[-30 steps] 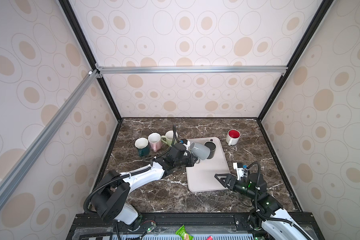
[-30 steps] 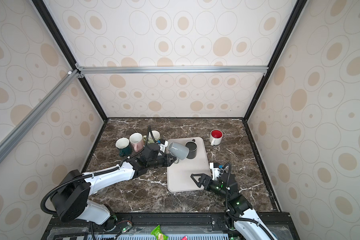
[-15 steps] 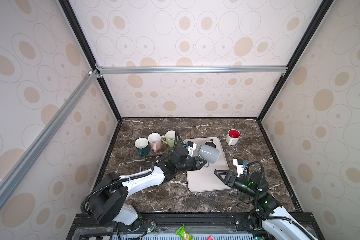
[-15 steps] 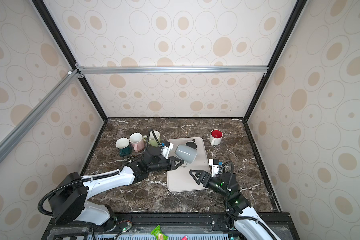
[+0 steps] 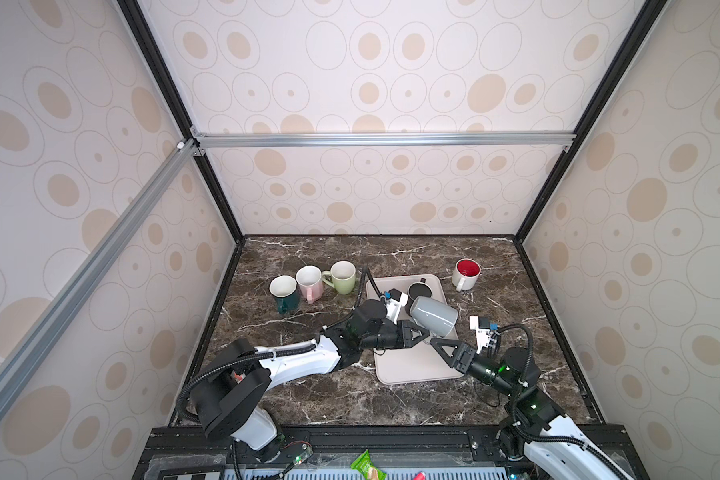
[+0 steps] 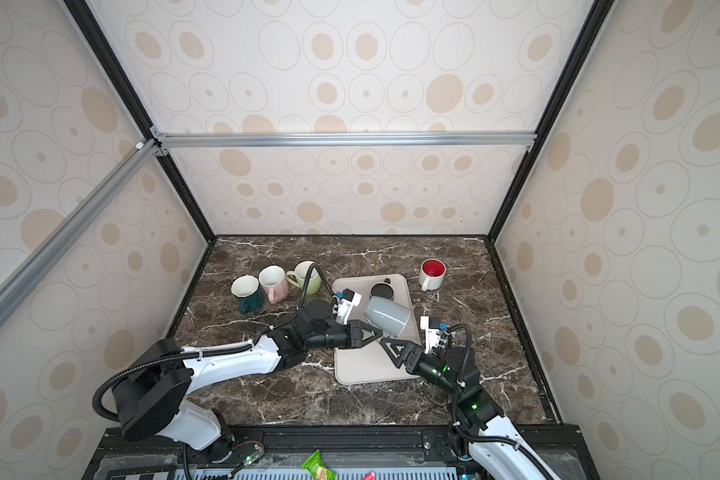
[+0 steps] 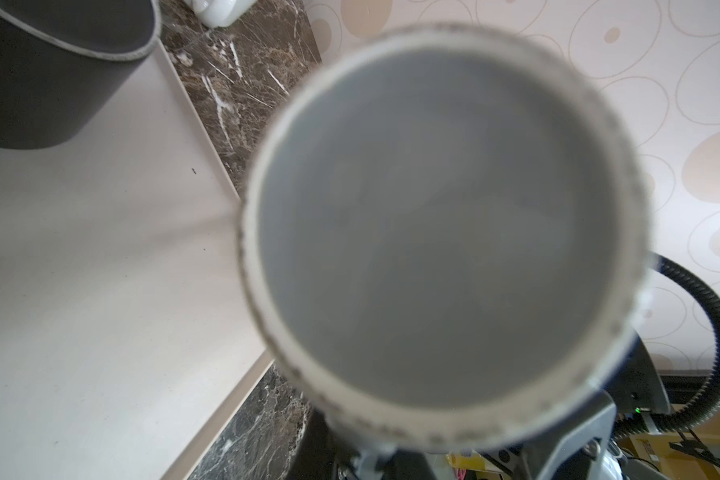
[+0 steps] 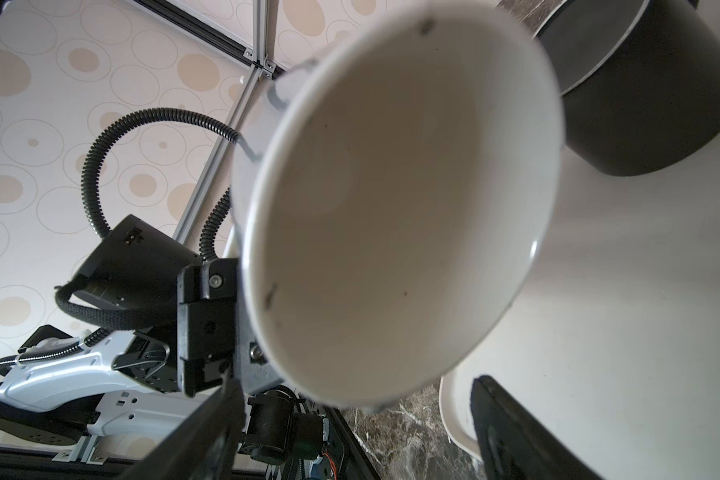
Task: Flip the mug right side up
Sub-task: 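Raise the grey mug toward the right gripper while the right gripper closes on its body, then hold the grey mug with both grippers and rotate its opening upward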
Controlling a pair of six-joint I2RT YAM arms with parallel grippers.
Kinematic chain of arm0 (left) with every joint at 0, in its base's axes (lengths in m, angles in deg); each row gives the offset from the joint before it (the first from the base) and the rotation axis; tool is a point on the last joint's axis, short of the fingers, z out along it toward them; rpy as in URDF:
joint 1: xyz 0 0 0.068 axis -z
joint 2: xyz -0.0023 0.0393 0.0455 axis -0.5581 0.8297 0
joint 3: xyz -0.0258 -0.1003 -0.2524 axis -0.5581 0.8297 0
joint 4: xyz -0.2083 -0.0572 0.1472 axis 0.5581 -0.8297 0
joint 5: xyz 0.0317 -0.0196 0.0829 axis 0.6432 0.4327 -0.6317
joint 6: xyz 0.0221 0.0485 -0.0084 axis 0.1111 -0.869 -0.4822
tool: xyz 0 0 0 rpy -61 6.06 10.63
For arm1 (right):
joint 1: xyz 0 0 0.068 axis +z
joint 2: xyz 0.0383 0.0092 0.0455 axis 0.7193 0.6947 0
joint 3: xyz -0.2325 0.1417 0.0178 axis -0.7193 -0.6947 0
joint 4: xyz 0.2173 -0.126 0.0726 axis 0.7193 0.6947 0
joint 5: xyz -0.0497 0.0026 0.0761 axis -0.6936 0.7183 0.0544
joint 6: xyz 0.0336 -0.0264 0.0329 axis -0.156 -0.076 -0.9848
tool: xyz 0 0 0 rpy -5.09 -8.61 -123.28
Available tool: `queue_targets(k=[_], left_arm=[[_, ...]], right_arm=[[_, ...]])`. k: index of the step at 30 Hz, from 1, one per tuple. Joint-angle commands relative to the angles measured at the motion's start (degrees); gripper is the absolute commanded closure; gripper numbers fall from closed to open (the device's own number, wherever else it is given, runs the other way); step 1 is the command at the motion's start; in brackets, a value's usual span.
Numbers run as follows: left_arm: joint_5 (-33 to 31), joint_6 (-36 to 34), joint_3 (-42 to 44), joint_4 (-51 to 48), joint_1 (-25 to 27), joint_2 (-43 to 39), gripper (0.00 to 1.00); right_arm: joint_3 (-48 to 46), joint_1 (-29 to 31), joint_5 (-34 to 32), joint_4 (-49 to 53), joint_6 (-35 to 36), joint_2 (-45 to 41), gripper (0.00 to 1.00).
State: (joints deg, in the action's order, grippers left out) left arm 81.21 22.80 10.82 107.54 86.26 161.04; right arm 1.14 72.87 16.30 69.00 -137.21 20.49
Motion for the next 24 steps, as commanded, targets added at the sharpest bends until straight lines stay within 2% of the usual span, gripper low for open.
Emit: queue_targets(k=[1, 6, 11, 24], left_arm=[[2.4, 2.6, -0.7, 9.9, 0.5, 0.1, 1.0], [3.1, 2.9, -1.6, 10.3, 0.7, 1.3, 1.0], [3.3, 2.9, -2.0, 10.2, 1.1, 1.8, 1.0], [5.2, 4.8, -2.2, 12.2, 1.5, 3.1, 1.0]], right_arm=[[-0.8, 0.4, -1.0, 0.1, -0.1, -0.8, 0.29], [-0.3, 0.4, -0.4, 0.8, 0.3, -0.1, 0.32], [-0.2, 0.4, -0.6, 0.8, 0.5, 0.5, 0.44], [0.5, 0.4, -0.8, -1.8, 0.7, 3.6, 0.52]])
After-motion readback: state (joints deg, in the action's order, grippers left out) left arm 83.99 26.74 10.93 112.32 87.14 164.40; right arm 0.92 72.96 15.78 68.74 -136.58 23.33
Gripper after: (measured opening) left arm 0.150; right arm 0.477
